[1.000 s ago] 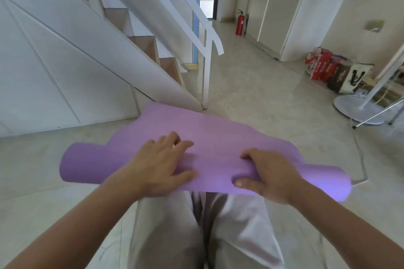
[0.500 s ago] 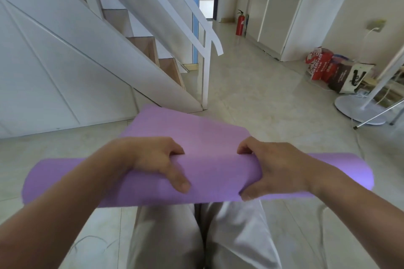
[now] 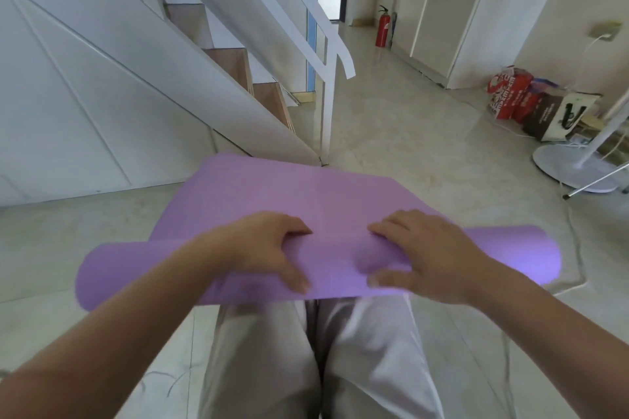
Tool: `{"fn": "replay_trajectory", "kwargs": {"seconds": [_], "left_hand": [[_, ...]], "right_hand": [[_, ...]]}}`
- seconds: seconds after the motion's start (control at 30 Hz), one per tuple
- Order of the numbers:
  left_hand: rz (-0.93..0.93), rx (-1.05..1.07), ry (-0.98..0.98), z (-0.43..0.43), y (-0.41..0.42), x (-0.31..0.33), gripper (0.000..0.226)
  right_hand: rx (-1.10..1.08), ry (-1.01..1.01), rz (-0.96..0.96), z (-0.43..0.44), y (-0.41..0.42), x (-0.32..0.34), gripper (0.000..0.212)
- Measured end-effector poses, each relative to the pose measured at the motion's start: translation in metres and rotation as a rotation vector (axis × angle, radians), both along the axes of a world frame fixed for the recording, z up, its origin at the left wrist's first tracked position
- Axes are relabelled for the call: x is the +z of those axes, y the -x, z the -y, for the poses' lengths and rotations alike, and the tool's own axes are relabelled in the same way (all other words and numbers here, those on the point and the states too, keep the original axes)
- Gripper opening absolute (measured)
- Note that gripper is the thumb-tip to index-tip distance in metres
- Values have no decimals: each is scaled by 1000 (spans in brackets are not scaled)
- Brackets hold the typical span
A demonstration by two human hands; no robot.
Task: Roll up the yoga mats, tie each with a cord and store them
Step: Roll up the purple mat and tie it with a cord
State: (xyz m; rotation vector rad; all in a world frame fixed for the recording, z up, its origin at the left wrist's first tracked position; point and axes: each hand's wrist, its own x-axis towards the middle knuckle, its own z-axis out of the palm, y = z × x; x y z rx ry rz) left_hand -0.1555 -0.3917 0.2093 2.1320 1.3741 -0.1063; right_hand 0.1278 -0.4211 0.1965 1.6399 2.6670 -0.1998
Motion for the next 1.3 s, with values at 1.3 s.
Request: {"fn": "replay_trajectory", "kwargs": {"seconds": [1.3], "left_hand": [[-129, -38, 96, 26, -10, 8, 78]], "right_hand": [[-21, 565, 27, -8, 9, 38, 71]]}}
